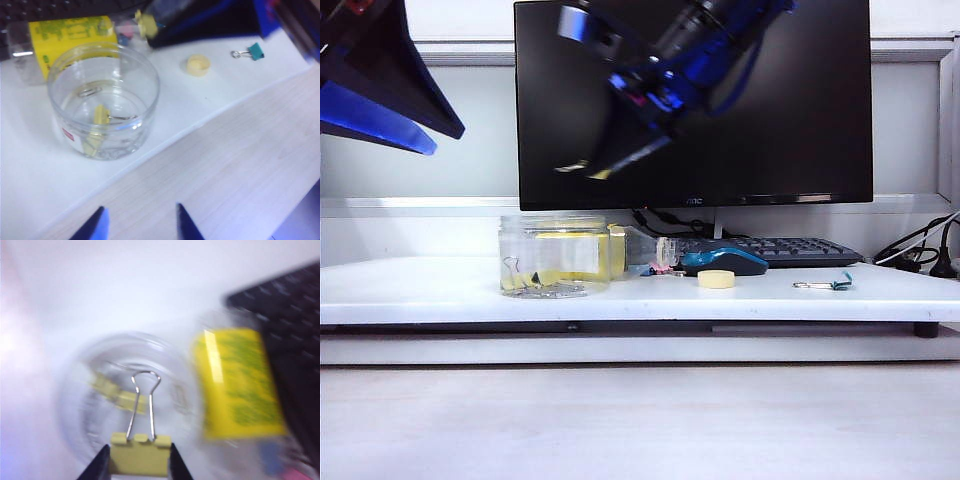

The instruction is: Pick up the clips with the largest number of clips of the same color on the table and place them in a round transparent plastic box.

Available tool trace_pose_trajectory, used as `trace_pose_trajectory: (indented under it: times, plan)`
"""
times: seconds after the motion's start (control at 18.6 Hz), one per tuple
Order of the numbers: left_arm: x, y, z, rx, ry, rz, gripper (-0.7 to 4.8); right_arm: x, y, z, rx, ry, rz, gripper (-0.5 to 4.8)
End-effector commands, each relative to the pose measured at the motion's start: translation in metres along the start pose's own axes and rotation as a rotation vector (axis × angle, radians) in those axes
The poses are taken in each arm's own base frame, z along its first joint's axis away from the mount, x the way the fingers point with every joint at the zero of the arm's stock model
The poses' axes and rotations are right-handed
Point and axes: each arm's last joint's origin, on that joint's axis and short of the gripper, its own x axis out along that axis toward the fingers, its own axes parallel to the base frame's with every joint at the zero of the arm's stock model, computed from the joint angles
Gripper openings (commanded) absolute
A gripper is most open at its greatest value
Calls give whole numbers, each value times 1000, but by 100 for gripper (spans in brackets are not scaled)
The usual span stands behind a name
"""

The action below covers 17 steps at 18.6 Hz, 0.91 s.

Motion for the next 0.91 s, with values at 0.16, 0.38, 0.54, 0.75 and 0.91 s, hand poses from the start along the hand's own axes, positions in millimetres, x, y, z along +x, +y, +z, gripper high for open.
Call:
trace_pose_trajectory:
  times: [0.16, 0.38, 0.54, 0.75, 0.91]
  plan:
    - [-1, 0, 1, 6, -13, 0, 183, 8, 18, 12, -45, -28, 58, 107]
    - [-1, 0, 0, 0, 2, 0, 183, 26, 17, 8, -53, -29, 51, 107]
    - [-1, 0, -2, -4, 18, 1, 183, 39, 15, 1, -45, -1, 49, 107]
    - [-1, 0, -2, -6, 25, 1, 183, 44, 14, 0, -46, -2, 47, 109]
    - [-1, 0, -3, -6, 26, 0, 183, 44, 13, 1, -51, -3, 26, 183]
